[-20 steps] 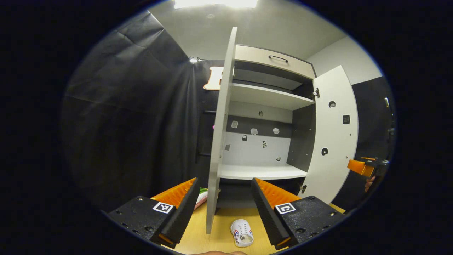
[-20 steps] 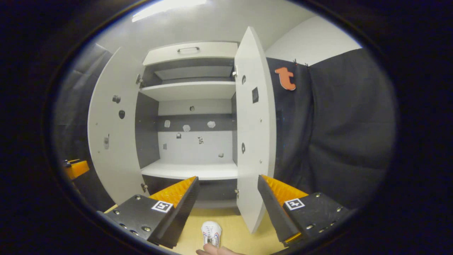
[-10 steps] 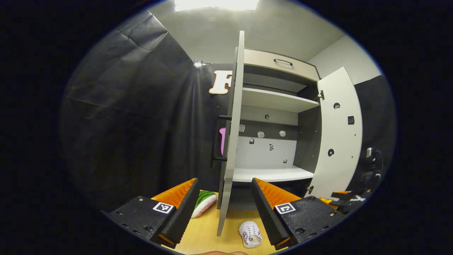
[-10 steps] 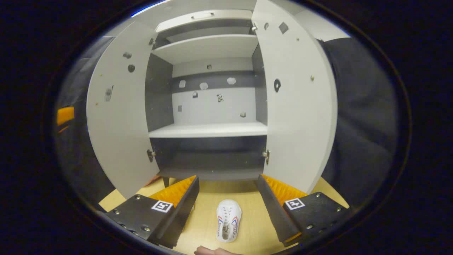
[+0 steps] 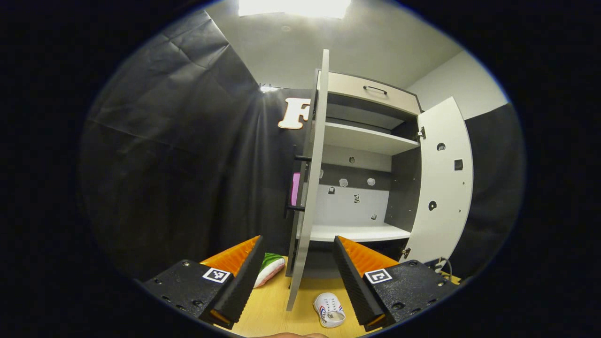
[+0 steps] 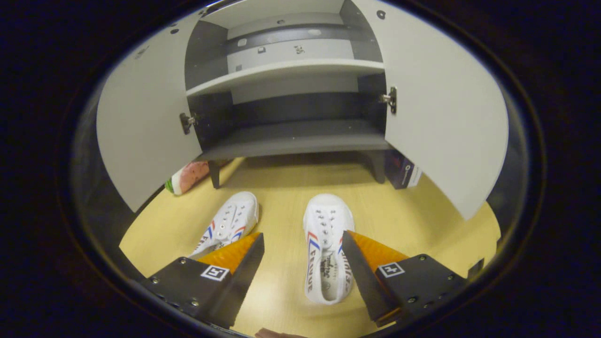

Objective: Grab one shoe with the right hand and put it into the shoe cabinet, grab the other shoe with the left hand and put it into the shoe cabinet; then close the right door with the right hand and the left door with the left hand.

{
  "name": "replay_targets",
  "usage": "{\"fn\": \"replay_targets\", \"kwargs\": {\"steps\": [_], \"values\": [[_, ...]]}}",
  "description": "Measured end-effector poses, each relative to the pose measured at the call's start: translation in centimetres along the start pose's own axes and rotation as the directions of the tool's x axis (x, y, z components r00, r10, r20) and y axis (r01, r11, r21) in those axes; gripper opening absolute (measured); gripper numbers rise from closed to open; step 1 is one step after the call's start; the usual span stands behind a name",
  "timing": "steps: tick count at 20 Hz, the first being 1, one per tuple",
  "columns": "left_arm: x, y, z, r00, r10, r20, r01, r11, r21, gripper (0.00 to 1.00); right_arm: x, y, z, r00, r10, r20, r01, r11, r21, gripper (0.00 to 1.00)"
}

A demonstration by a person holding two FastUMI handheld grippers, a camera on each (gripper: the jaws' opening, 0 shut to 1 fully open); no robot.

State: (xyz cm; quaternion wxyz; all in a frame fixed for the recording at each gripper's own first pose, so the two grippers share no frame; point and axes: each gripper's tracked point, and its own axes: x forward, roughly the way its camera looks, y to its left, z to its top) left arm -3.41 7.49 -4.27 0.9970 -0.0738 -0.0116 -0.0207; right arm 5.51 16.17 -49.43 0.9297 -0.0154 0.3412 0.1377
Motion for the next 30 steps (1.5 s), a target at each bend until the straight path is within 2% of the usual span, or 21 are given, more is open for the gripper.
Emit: {"fn": "replay_targets", "kwargs": {"steps": [2,4,5,6,7,8,9,12,14,15,16,17,18,19,20,22,23,24,26,29,30], "values": [[0.1,-0.6,0.1,0.999,-0.032,0.009,0.032,0.999,-0.021,0.89,0.8,0.4,-1.7,1.0,0.0,-0.021,0.0,1.0,-0.002,0.97],[0.0,-1.5,-0.8,0.998,-0.058,-0.013,0.058,0.998,-0.038,0.88,2.3,0.7,-3.4,0.999,-0.009,-0.034,0.009,1.0,-0.012,0.87],[0.0,-1.3,-1.0,0.999,-0.048,-0.013,0.048,0.998,-0.043,0.89,3.3,-0.3,-4.5,0.997,-0.065,-0.051,0.063,0.997,-0.039,0.82],[0.0,-1.6,-1.0,0.999,-0.048,-0.003,0.047,0.998,-0.044,0.89,3.6,-1.5,-3.7,0.992,-0.124,0.0,0.124,0.99,-0.071,0.83],[-0.3,-2.3,-1.3,0.998,-0.061,-0.001,0.061,0.997,-0.04,0.89,4.4,-1.6,-3.7,0.988,-0.153,0.011,0.154,0.986,-0.064,0.65],[-0.4,-3.0,-1.8,0.997,-0.077,-0.014,0.077,0.997,-0.026,0.89,4.3,-1.4,-3.5,0.986,-0.164,0.014,0.164,0.986,-0.029,0.56],[-0.4,-3.8,-2.1,0.995,-0.093,-0.021,0.092,0.996,-0.013,0.89,4.7,-1.5,-3.3,0.986,-0.165,0.013,0.164,0.986,0.02,0.56],[0.0,-6.1,-3.4,0.99,-0.138,-0.039,0.14,0.989,0.046,0.89,5.5,-1.7,-2.7,0.991,-0.135,0.012,0.133,0.987,0.09,0.56],[0.7,-6.3,-4.5,0.994,-0.1,-0.052,0.103,0.994,0.048,0.89,6.4,-1.9,-2.7,0.994,-0.106,0.038,0.105,0.994,0.039,0.49],[0.8,-6.7,-5.3,0.993,-0.095,-0.068,0.098,0.995,0.036,0.84,6.6,-2.3,-2.2,0.995,-0.088,0.049,0.086,0.995,0.046,0.38],[0.8,-7.4,-5.8,0.991,-0.107,-0.08,0.11,0.994,0.025,0.89,6.8,-2.0,-1.8,0.995,-0.068,0.069,0.06,0.993,0.105,0.27],[0.8,-8.2,-6.1,0.989,-0.123,-0.086,0.125,0.992,0.018,0.89,7.0,-2.1,-1.8,0.997,-0.039,0.074,0.027,0.988,0.155,0.2],[0.8,-8.8,-6.3,0.988,-0.133,-0.083,0.135,0.991,0.016,0.89,6.8,-2.5,-1.6,0.996,-0.02,0.085,0.001,0.976,0.217,0.2],[0.9,-9.4,-6.4,0.987,-0.141,-0.081,0.142,0.99,0.017,0.89,7.3,-2.7,-1.4,0.996,-0.007,0.088,-0.017,0.964,0.267,0.15],[0.8,-10.0,-6.5,0.986,-0.151,-0.077,0.153,0.988,0.018,0.89,7.4,-2.9,-1.2,0.995,-0.008,0.095,-0.019,0.958,0.286,0.14],[0.5,-11.5,-6.7,0.982,-0.177,-0.067,0.18,0.983,0.031,0.89,7.7,-2.9,-1.0,0.995,-0.034,0.09,0.01,0.967,0.253,0.14],[0.3,-12.0,-6.6,0.981,-0.185,-0.063,0.188,0.981,0.043,0.89,7.8,-2.3,-1.2,0.996,-0.025,0.087,0.004,0.972,0.236,0.14],[0.3,-12.3,-6.6,0.981,-0.185,-0.058,0.188,0.98,0.057,0.89,7.4,-2.0,-0.8,0.996,-0.02,0.086,0.0,0.974,0.228,0.04],[0.0,-12.4,-6.6,0.981,-0.182,-0.063,0.186,0.98,0.066,0.89,7.1,-1.8,-0.4,0.991,0.008,0.131,-0.039,0.971,0.238,0.04],[-0.3,-12.1,-7.0,0.983,-0.173,-0.067,0.177,0.983,0.049,0.89,4.3,-1.3,0.7,0.978,0.022,0.21,-0.07,0.972,0.225,0.04],[-0.2,-12.0,-7.2,0.982,-0.171,-0.075,0.174,0.984,0.041,0.84,3.2,-1.2,1.2,0.973,0.026,0.231,-0.076,0.975,0.21,0.04]]}}
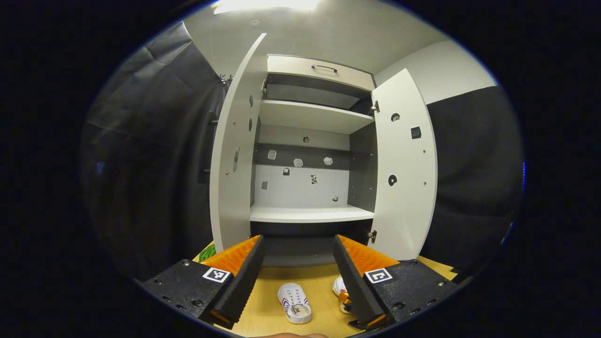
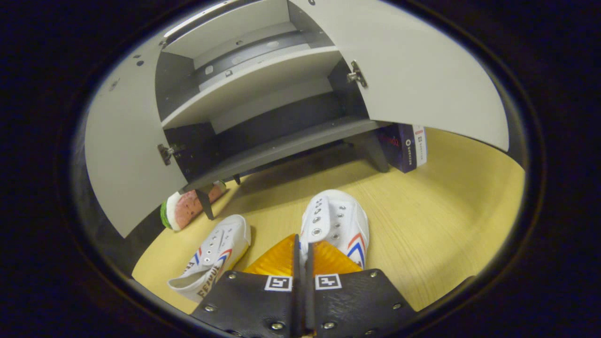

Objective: Grab one shoe with the right hand and put it into the shoe cabinet, grab the other shoe with the left hand and put it into the shoe cabinet; then close the right door with the right hand and the left door with the left hand.

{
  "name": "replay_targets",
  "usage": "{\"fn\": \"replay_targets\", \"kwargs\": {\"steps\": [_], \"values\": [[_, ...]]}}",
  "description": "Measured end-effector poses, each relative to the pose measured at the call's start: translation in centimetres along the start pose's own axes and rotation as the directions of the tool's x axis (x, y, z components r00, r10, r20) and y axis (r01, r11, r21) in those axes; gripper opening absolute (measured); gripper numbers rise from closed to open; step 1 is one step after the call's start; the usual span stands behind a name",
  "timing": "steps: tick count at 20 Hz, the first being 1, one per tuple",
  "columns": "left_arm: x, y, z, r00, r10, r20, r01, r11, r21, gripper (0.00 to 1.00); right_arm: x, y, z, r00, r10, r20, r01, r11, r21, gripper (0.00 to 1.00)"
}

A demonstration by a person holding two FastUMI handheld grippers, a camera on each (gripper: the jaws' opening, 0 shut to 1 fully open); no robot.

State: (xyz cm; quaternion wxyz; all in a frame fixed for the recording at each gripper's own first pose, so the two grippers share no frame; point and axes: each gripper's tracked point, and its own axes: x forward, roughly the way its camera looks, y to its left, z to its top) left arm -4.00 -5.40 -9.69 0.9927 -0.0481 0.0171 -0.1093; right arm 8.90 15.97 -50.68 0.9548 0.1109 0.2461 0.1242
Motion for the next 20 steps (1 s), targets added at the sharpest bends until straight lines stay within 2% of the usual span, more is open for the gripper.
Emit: {"fn": "replay_targets", "kwargs": {"steps": [1,2,3,6,7,15,20], "values": [[0.0,0.3,-0.5,1.0,0.003,-0.01,-0.003,1.0,-0.006,0.88,-0.7,0.2,0.7,1.0,0.005,0.019,-0.005,1.0,-0.012,0.04],[0.0,0.5,-0.7,1.0,0.002,-0.02,-0.003,1.0,-0.012,0.84,-1.5,0.6,1.3,0.999,0.025,0.034,-0.025,1.0,-0.01,0.03],[0.0,0.9,-1.2,0.999,0.007,-0.033,-0.007,1.0,-0.013,0.89,-2.2,1.4,1.8,0.997,0.053,0.052,-0.053,0.999,-0.007,0.04],[-0.3,2.0,-2.1,0.999,0.018,-0.044,-0.019,1.0,-0.019,0.89,-3.8,1.8,4.0,0.991,0.073,0.115,-0.069,0.997,-0.037,0.04],[-0.4,2.3,-2.2,0.999,0.02,-0.044,-0.021,1.0,-0.019,0.89,-4.9,2.0,5.1,0.988,0.073,0.138,-0.065,0.996,-0.062,0.0],[-0.5,3.2,-2.9,0.999,-0.001,-0.043,0.001,1.0,-0.004,0.89,-12.4,6.1,17.3,0.947,0.131,0.293,-0.07,0.976,-0.207,0.0],[1.4,3.0,-2.0,1.0,-0.014,-0.005,0.014,1.0,0.018,0.89,-15.4,8.9,24.9,0.922,0.177,0.343,-0.082,0.958,-0.274,0.0]]}}
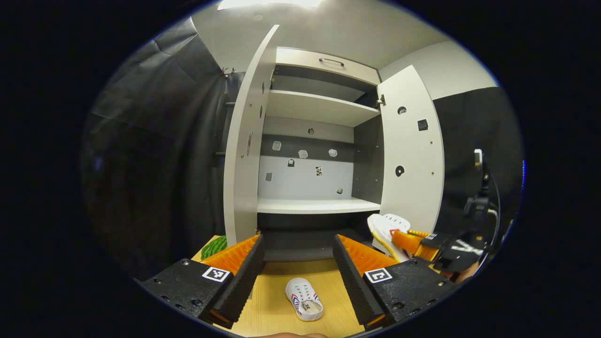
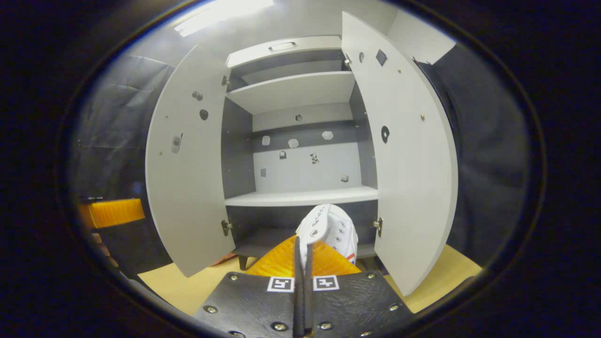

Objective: Grab one shoe with the right hand and put it into the shoe cabinet, grab the other shoe with the left hand and put it into the shoe cabinet; then close the right door with the right hand and the left door with the left hand.

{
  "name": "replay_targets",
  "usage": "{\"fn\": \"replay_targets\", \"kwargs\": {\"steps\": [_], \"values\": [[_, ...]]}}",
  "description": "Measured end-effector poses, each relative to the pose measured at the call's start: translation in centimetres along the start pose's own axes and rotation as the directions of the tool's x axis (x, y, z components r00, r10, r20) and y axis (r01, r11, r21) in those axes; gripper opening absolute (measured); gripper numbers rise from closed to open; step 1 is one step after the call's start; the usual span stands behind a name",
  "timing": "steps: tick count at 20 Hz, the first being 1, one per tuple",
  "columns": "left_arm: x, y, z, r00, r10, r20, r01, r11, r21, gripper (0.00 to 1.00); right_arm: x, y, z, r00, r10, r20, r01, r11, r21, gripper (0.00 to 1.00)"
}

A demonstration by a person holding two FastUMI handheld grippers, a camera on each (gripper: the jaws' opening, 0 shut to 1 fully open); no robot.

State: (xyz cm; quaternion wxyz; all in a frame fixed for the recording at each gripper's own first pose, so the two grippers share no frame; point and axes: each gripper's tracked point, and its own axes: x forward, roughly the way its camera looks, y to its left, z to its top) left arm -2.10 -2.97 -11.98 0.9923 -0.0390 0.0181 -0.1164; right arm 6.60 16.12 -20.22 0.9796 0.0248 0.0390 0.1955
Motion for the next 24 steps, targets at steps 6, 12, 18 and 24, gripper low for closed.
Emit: {"fn": "replay_targets", "kwargs": {"steps": [6,12,18,24], "values": [[3.6,-0.4,0.5,1.0,-0.001,0.008,0.001,1.0,-0.016,0.88,3.2,0.0,8.2,0.998,0.013,0.057,-0.009,0.998,-0.067,0.01],[6.8,-0.8,0.7,1.0,-0.023,0.007,0.023,1.0,0.015,0.89,10.3,-1.2,13.3,0.999,0.006,0.032,-0.001,0.99,-0.142,0.01],[8.6,-1.9,1.3,0.998,-0.047,0.032,0.046,0.999,0.013,0.88,20.7,-2.3,15.0,0.999,-0.036,-0.036,0.029,0.981,-0.192,0.01],[9.6,-1.2,1.6,0.996,-0.041,0.075,0.042,0.999,0.0,0.88,29.7,-2.3,11.8,0.991,-0.041,-0.129,0.01,0.973,-0.23,0.01]]}}
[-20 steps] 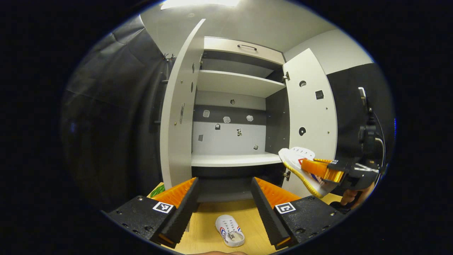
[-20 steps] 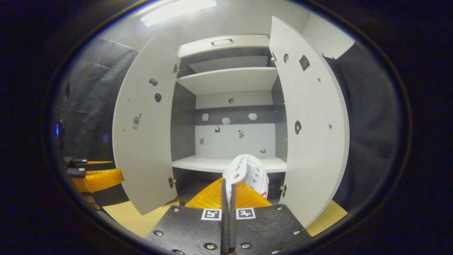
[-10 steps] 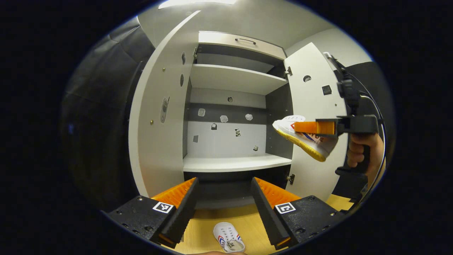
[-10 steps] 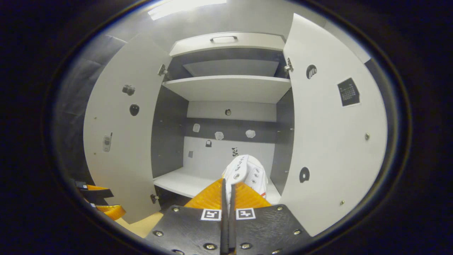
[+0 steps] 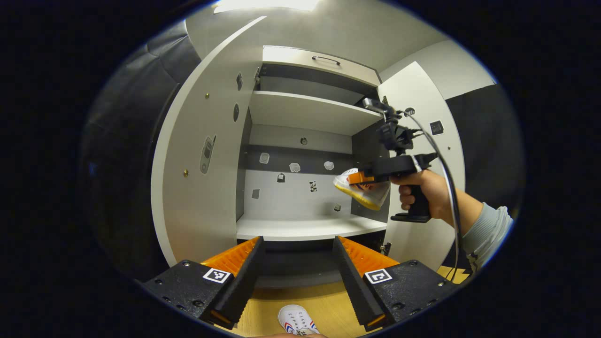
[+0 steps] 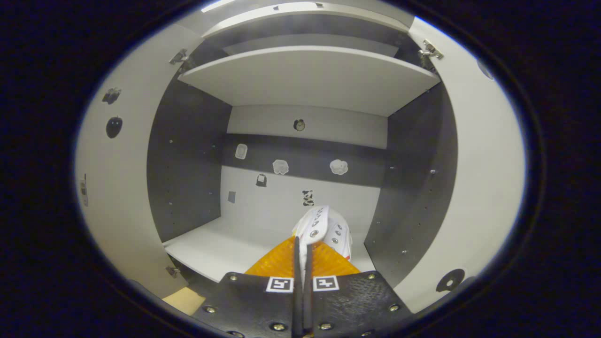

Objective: Grab one shoe with the right hand and put it into the shoe cabinet, grab the other shoe with the left hand and put it into the shoe cabinet; then close the right door with the right hand and the left door with the left hand.

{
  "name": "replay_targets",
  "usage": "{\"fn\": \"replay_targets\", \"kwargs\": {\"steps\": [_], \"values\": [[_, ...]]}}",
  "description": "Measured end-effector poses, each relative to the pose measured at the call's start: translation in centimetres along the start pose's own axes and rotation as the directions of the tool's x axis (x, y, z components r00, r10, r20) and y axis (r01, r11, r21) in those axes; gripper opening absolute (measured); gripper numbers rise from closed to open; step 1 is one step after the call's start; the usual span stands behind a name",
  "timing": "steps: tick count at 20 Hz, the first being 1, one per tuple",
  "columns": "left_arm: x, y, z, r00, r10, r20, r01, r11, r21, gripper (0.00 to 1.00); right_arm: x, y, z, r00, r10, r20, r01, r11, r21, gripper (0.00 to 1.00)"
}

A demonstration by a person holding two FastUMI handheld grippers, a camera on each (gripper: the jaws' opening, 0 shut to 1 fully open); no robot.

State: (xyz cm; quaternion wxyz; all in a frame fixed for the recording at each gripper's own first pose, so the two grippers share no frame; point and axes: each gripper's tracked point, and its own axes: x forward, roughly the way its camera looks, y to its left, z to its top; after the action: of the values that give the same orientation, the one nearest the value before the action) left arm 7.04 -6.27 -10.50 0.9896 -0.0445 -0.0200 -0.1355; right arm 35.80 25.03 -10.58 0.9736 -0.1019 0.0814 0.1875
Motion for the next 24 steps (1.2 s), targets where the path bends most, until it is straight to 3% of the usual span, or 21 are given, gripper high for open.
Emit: {"fn": "replay_targets", "kwargs": {"steps": [5,12,14,16,18,20,21,22,24], "values": [[0.8,3.2,0.6,0.999,0.047,0.007,-0.046,0.998,-0.037,0.88,5.4,0.9,-4.1,0.994,-0.01,-0.107,0.006,0.999,-0.04,0.01],[0.7,3.2,1.2,1.0,0.001,0.017,0.0,0.997,-0.073,0.84,10.7,1.0,-7.9,0.98,-0.046,-0.193,0.033,0.997,-0.071,0.01],[0.5,3.3,1.4,1.0,0.008,0.023,-0.007,0.997,-0.071,0.84,10.4,0.6,-6.8,0.987,-0.064,-0.149,0.054,0.996,-0.069,0.16],[0.3,3.3,1.4,1.0,0.005,0.023,-0.004,0.998,-0.069,0.86,9.3,0.5,-4.7,0.993,-0.079,-0.082,0.075,0.996,-0.053,0.63],[0.1,3.1,1.5,1.0,0.006,0.025,-0.004,0.997,-0.071,0.88,7.3,0.5,-3.9,0.995,-0.08,-0.052,0.079,0.997,-0.026,0.94],[-0.2,3.0,1.5,1.0,0.014,0.023,-0.012,0.997,-0.076,0.88,4.0,0.7,-3.2,0.997,-0.077,-0.019,0.077,0.997,-0.011,0.98],[-0.4,2.7,1.4,1.0,0.009,0.02,-0.008,0.998,-0.07,0.82,2.6,1.4,-3.1,0.999,-0.043,0.0,0.043,0.999,0.005,0.98],[-0.7,2.4,1.3,1.0,0.003,0.019,-0.001,0.998,-0.065,0.88,1.0,2.1,-3.1,1.0,-0.017,0.016,0.017,1.0,0.023,0.97],[-1.4,1.9,1.6,1.0,-0.001,0.028,0.003,0.998,-0.061,0.88,-2.6,2.4,-3.0,0.998,-0.004,0.056,0.001,0.998,0.056,0.98]]}}
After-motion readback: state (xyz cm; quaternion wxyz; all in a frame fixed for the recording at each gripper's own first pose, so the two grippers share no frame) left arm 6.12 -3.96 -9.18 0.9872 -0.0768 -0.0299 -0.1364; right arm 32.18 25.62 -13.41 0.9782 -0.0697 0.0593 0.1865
